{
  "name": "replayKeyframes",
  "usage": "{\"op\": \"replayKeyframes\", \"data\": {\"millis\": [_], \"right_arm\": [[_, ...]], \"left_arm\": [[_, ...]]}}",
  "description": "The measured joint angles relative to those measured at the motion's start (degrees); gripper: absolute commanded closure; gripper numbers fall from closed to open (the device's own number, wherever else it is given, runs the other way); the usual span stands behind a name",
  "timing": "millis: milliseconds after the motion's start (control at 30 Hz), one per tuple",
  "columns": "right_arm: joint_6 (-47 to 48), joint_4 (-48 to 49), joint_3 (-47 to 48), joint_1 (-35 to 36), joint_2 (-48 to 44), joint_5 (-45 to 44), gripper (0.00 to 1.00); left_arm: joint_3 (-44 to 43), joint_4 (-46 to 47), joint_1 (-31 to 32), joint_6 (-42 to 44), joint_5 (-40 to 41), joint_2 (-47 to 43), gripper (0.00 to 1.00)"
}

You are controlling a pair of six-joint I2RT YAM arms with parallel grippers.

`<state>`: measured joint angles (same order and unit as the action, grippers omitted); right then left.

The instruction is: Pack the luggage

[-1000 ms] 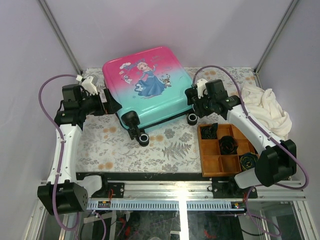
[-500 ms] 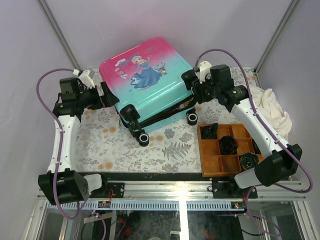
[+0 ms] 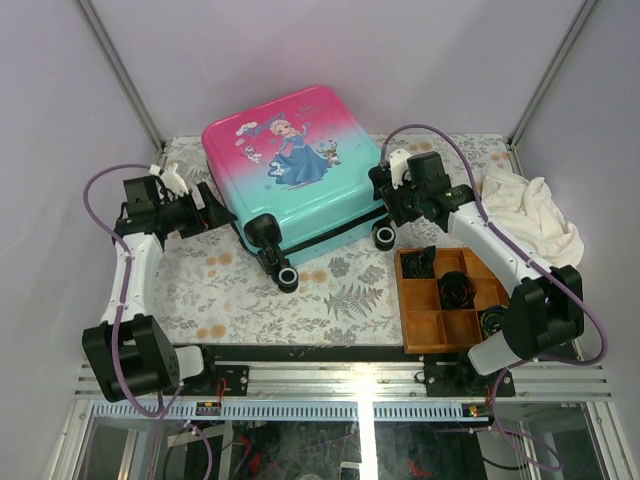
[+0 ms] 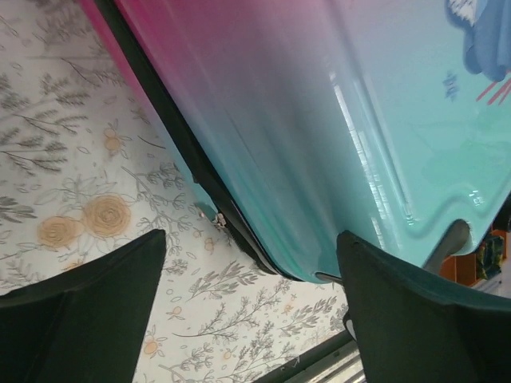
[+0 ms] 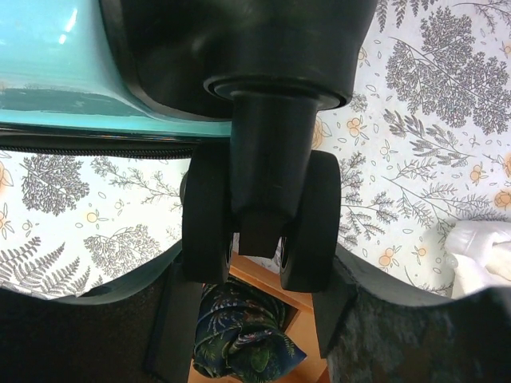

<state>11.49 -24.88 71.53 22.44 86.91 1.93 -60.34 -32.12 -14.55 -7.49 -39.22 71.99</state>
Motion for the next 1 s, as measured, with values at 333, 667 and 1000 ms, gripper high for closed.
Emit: {"op": "replayKeyframes", "data": {"millis": [333,667,1000], "right_arm": [[-0.98,0.04,4.22,-0.46,5.38,0.02,1.0],[-2.23,-6.88,14.62,-1.2,16.11,-1.38,1.0],[-2.25,-12.66,19.56,-1.22,16.13,-0.48,1.0]], "left_arm": [[0.48,8.15,-0.2,-1.18,-4.96,9.14,0.6],[-14.99,10.25,-1.42,-0.22,-4.9,25.92,0.69],[-8.87,10.14,-1.33,10.62,-3.04,17.7,0.44]]}}
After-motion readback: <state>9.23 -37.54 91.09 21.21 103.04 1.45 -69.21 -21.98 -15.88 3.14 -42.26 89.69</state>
